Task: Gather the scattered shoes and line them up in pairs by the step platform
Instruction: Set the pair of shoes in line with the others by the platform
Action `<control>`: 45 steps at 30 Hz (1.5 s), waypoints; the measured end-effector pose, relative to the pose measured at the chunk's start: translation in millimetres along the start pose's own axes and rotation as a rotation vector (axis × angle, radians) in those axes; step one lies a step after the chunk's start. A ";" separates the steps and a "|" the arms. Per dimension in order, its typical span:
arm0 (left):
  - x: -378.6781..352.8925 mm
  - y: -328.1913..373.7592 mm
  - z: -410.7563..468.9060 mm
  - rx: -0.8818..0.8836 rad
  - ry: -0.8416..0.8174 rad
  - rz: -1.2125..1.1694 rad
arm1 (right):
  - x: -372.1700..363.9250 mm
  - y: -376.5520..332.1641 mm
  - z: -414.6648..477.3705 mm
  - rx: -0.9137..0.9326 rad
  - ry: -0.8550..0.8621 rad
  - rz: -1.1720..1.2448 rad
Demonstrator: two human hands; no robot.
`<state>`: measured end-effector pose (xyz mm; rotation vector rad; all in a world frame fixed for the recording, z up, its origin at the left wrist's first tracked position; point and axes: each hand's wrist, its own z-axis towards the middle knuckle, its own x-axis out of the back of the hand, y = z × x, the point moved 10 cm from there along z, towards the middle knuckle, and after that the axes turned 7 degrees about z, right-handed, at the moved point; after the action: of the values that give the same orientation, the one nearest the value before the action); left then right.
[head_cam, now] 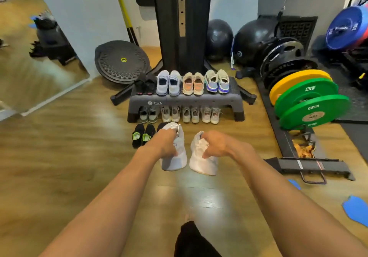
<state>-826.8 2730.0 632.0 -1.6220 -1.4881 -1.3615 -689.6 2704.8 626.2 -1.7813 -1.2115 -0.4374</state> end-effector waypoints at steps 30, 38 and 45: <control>-464.3 -187.6 593.6 -0.167 -0.041 0.206 | -200.7 301.6 659.7 -0.108 0.156 -0.094; -526.4 -212.3 647.2 -0.184 0.012 0.272 | -259.5 343.9 731.1 -0.135 0.250 -0.092; -546.4 -216.6 661.3 -0.180 -0.181 0.273 | -285.0 347.1 748.5 -0.194 0.164 -0.057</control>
<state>-759.8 3156.4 -140.3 -2.0247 -1.2109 -1.2506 -659.8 3133.5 -133.5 -1.8362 -1.1375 -0.7414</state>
